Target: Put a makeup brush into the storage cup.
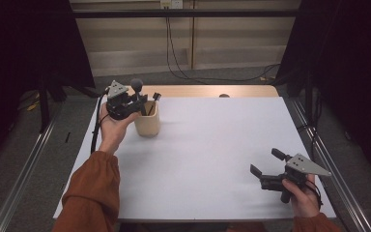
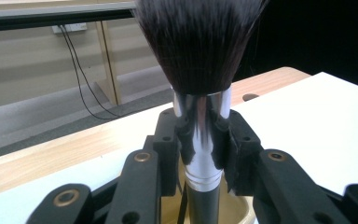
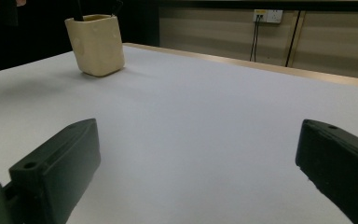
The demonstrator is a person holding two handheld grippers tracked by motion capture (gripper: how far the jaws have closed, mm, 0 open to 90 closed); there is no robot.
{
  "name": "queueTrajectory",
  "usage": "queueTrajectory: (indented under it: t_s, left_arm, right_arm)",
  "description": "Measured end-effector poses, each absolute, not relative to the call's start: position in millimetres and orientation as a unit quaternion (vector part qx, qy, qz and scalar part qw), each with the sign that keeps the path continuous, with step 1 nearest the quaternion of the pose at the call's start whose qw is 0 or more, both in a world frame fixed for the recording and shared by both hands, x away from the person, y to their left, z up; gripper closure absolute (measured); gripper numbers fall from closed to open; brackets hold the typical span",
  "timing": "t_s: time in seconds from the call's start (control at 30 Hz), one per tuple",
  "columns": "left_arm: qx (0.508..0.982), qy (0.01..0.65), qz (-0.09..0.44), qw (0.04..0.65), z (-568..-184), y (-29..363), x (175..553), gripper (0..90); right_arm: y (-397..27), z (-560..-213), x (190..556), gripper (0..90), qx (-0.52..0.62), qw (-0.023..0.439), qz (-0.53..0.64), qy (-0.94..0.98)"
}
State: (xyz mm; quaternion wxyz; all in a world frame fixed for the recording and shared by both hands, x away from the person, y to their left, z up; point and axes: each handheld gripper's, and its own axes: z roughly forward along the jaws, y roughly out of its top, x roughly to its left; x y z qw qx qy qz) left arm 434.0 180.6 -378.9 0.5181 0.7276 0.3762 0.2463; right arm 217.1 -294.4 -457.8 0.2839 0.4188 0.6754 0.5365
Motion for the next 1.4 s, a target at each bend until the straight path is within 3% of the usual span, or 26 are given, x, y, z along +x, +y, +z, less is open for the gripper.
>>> queueTrajectory:
  t_s: [1.0, 1.1, 1.4]
  left_arm:
    - [0.732, 0.388, 0.23, 0.51, -407, 175, 439, 69.7]
    - [0.731, 0.391, 0.234, 0.508, -409, 175, 439, 65.7]
    - [0.72, 0.41, 0.255, 0.499, -411, 181, 437, 42.7]
  right_arm:
    - [-294, -458, 217, 0.0, 0.415, 0.282, 0.536, 0.679]
    - [-293, -459, 217, 0.0, 0.415, 0.281, 0.536, 0.68]
    - [-293, -459, 217, 0.0, 0.414, 0.281, 0.536, 0.68]
